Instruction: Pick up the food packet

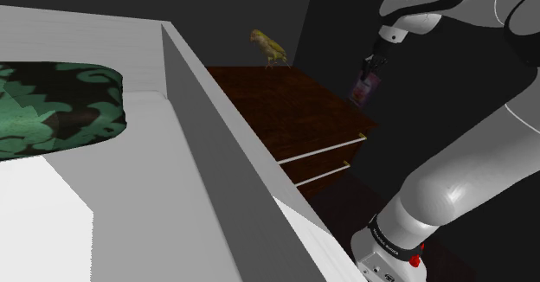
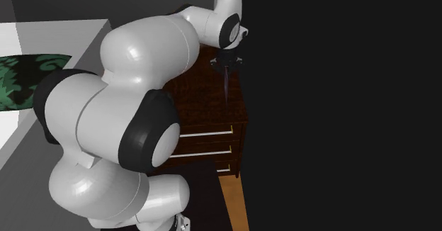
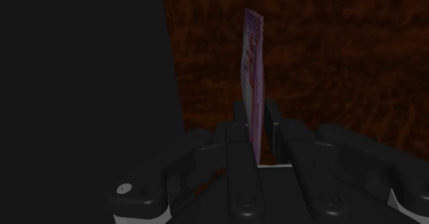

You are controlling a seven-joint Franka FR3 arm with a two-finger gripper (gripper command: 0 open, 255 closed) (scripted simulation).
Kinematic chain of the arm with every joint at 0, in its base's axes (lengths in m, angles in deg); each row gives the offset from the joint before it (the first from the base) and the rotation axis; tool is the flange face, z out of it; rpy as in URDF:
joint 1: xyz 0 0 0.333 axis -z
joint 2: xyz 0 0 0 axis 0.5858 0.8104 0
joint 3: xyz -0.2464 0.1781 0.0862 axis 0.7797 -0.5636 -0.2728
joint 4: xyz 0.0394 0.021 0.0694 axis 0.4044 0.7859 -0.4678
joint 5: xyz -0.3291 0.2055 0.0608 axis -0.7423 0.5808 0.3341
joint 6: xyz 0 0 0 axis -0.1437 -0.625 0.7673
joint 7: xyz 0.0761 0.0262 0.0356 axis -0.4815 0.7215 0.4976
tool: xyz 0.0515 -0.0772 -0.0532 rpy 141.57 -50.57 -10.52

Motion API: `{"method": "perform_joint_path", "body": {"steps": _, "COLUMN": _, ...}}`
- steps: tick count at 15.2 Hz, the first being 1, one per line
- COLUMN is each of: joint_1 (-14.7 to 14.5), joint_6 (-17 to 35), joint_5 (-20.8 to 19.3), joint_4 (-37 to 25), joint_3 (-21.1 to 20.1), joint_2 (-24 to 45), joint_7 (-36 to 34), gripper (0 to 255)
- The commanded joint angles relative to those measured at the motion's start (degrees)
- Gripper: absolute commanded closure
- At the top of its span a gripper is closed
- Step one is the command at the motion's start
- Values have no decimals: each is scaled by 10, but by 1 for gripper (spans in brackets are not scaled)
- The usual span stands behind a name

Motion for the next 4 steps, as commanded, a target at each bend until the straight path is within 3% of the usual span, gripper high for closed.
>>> {"method": "perform_joint_path", "body": {"steps": 1, "joint_1": 0, "joint_6": -15, "joint_5": -1, "joint_4": -13, "joint_3": 0, "joint_2": -2, "joint_7": 1, "gripper": 255}}
{"method": "perform_joint_path", "body": {"steps": 4, "joint_1": 0, "joint_6": -24, "joint_5": -1, "joint_4": -21, "joint_3": -1, "joint_2": -3, "joint_7": 0, "gripper": 255}}
